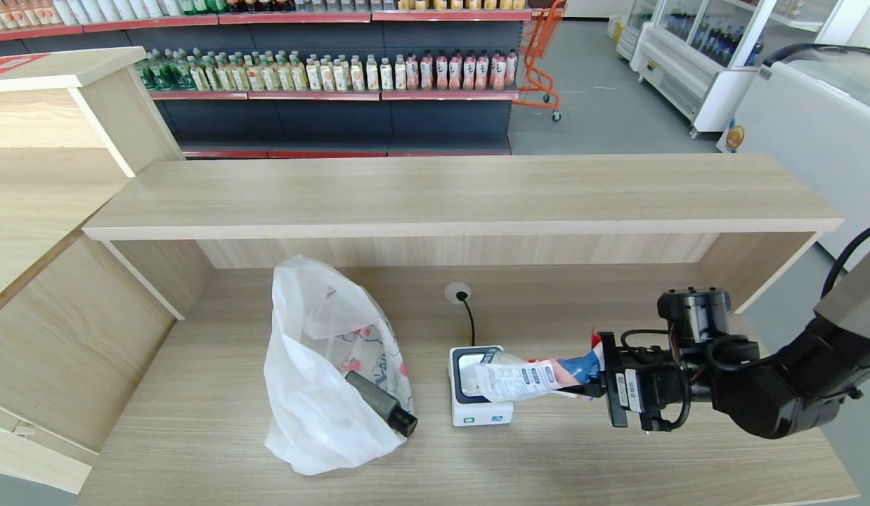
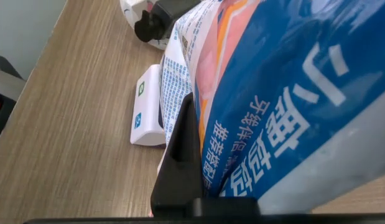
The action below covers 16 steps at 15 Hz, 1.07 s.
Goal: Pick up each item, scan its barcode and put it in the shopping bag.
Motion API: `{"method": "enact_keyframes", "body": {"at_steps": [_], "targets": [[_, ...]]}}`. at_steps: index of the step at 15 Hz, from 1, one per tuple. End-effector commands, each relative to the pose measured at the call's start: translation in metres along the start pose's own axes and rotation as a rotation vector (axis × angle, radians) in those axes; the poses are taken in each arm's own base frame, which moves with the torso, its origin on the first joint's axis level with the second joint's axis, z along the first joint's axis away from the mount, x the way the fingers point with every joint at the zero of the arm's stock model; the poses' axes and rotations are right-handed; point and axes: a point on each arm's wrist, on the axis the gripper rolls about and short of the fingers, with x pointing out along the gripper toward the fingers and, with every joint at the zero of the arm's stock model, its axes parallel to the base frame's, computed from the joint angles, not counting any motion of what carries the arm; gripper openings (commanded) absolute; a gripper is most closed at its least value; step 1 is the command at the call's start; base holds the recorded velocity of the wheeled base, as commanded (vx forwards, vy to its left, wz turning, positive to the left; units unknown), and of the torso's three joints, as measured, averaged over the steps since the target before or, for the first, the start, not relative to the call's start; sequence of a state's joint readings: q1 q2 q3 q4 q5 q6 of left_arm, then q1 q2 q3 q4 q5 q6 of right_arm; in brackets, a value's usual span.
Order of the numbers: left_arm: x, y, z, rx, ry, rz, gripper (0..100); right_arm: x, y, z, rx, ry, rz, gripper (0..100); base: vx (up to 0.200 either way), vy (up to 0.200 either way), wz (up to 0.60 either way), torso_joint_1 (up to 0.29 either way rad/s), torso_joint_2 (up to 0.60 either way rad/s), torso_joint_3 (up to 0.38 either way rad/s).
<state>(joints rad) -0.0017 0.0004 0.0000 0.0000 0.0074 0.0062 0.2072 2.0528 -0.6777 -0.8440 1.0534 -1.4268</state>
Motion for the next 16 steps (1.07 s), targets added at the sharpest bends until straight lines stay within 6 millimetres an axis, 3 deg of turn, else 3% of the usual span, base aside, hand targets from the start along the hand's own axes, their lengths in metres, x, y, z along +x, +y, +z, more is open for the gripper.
{"method": "enact_keyframes", "body": {"at_steps": [1, 11, 16], "targets": [[0.000, 0.000, 0.000, 0.000, 0.000, 0.000, 100, 0.002, 0.000, -0.004, -0.002, -0.003, 0.001, 0, 0.000, 0.000, 0.00, 0.000, 0.00, 0.000], [0.000, 0.000, 0.000, 0.000, 0.000, 0.000, 100, 0.018, 0.002, -0.040, 0.009, -0.016, 0.009, 0, 0.000, 0.000, 0.00, 0.000, 0.00, 0.000], [0.000, 0.000, 0.000, 0.000, 0.000, 0.000, 100, 0.032, -0.003, -0.048, -0.007, -0.032, 0.009, 0, 0.000, 0.000, 0.00, 0.000, 0.00, 0.000]]}}
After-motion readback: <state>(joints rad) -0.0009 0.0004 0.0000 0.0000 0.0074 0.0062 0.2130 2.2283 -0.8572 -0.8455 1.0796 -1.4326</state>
